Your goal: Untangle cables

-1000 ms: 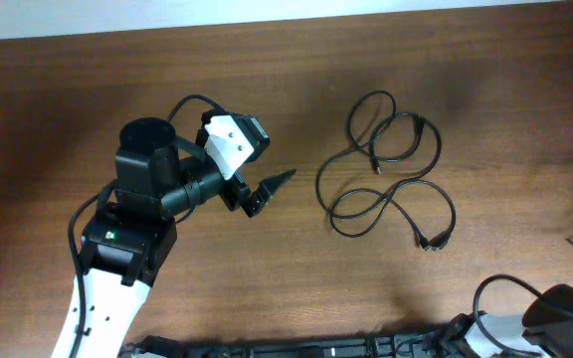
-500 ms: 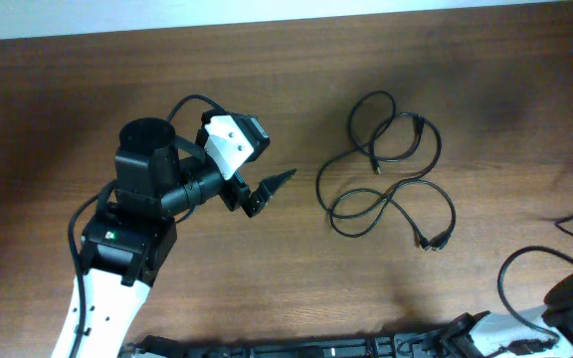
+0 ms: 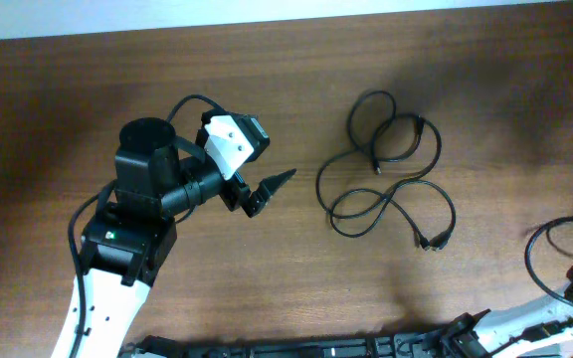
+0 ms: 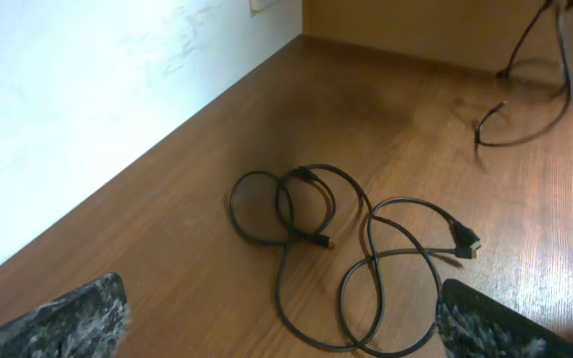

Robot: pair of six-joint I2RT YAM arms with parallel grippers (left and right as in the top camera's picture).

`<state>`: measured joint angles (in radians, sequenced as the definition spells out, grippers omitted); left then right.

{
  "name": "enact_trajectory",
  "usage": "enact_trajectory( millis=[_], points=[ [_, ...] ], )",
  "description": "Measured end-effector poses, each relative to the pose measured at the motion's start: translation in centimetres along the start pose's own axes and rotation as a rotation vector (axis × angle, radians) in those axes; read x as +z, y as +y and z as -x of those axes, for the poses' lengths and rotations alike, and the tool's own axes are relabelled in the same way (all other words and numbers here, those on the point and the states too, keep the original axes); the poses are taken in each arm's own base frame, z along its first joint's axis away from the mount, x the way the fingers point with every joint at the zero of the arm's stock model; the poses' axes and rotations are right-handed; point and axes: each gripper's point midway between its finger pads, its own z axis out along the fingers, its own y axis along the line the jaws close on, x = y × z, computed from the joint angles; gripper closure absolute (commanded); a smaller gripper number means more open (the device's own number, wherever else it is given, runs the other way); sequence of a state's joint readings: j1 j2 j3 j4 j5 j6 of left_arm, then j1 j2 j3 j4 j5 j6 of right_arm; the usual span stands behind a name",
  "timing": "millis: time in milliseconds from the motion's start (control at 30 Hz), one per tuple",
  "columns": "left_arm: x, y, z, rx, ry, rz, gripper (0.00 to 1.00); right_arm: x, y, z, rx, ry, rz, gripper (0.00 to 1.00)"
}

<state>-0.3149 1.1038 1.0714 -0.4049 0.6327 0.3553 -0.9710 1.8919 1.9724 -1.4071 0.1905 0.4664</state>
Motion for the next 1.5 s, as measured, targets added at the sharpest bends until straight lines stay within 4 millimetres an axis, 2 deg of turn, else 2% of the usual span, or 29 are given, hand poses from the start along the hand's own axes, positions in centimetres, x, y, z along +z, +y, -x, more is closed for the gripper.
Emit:
enact_trajectory(
  millis=[67, 133, 567, 633, 733, 833, 900, 1167, 1333, 1500],
  points=[
    [0.0, 0.0, 0.0, 0.0, 0.0, 0.0, 0.01, 0.2, 0.0, -0.1, -0.007, 0.008, -0.002, 0.11],
    [0.0, 0.0, 0.0, 0.0, 0.0, 0.0, 0.01, 0.2, 0.0, -0.1, -0.012, 0.009, -0.002, 0.01],
    [0.0, 0.0, 0.0, 0.0, 0.0, 0.0, 0.01, 0.2, -0.2, -1.2, -0.048, 0.059, -0.004, 0.01],
    [0.0, 0.0, 0.0, 0.0, 0.0, 0.0, 0.01, 0.2, 0.8, -1.7, -0.105, 0.083, 0.054, 0.01],
    [0.0, 0.0, 0.0, 0.0, 0.0, 0.0, 0.01, -0.4, 3.7, -3.2, -0.276, 0.141, 0.237, 0.01],
    [0.0, 0.0, 0.0, 0.0, 0.0, 0.0, 0.01, -1.8, 6.8, -5.4, -0.444, 0.193, 0.432, 0.01],
    [0.0, 0.0, 0.0, 0.0, 0.0, 0.0, 0.01, -3.0, 9.2, -7.7, -0.565, 0.224, 0.528, 0.01],
    [0.0, 0.0, 0.0, 0.0, 0.0, 0.0, 0.01, -6.7, 17.1, -16.3, -0.893, 0.271, 0.672, 0.01],
    [0.0, 0.0, 0.0, 0.0, 0.0, 0.0, 0.01, -8.9, 20.2, -22.6, -1.04, 0.309, 0.69, 0.01],
    [0.0, 0.0, 0.0, 0.0, 0.0, 0.0, 0.01, -9.6, 22.1, -27.4, -1.093, 0.312, 0.641, 0.01]
  ],
)
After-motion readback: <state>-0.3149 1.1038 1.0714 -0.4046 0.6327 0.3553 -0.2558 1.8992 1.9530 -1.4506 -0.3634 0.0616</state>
